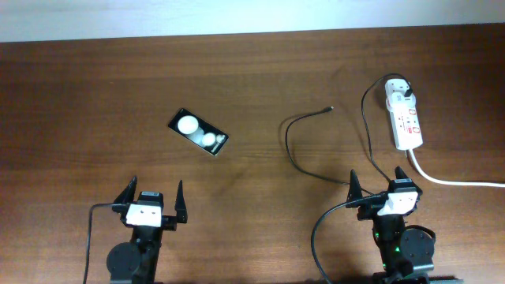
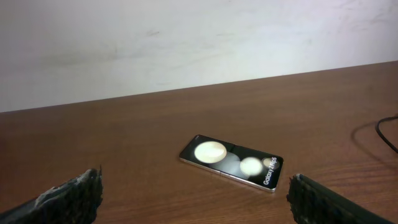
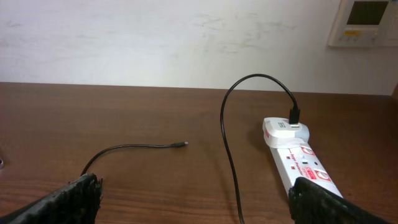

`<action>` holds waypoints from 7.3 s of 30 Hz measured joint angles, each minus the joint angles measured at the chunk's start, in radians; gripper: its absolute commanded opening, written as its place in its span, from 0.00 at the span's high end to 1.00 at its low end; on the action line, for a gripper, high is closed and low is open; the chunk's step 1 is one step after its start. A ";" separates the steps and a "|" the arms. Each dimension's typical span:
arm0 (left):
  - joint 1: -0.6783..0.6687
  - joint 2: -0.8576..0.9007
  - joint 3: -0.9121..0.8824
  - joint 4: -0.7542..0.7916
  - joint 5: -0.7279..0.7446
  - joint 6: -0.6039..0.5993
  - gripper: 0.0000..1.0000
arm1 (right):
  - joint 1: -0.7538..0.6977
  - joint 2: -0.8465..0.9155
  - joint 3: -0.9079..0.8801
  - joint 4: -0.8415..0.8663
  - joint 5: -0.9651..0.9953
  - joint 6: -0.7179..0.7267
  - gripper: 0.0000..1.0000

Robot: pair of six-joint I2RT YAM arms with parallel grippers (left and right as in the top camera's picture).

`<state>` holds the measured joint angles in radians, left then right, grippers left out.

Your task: Plug charger to phone and switch on socket

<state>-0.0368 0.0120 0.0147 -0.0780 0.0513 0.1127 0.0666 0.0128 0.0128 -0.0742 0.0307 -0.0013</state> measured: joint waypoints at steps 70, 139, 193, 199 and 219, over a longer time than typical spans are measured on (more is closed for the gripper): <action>0.001 0.678 0.833 -0.727 0.459 -0.069 0.01 | 0.000 0.000 0.000 0.000 -0.004 0.000 0.01; -0.169 2.209 1.770 -0.969 -0.051 -1.282 0.01 | 0.000 0.000 0.000 0.000 -0.006 0.000 0.01; -0.148 2.331 2.561 -1.606 0.023 -0.997 0.40 | 0.000 0.000 0.000 0.000 -0.006 0.000 0.01; -0.148 2.150 2.562 -1.609 0.028 -0.875 0.39 | 0.000 0.000 0.000 0.000 -0.006 0.000 0.01; -0.148 1.197 1.903 -1.593 0.073 -0.721 0.41 | 0.000 0.001 0.000 0.000 -0.006 0.000 0.01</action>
<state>-0.1848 1.2095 1.9179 -1.6714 0.1246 -0.6086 0.0666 0.0139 0.0128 -0.0742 0.0242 -0.0017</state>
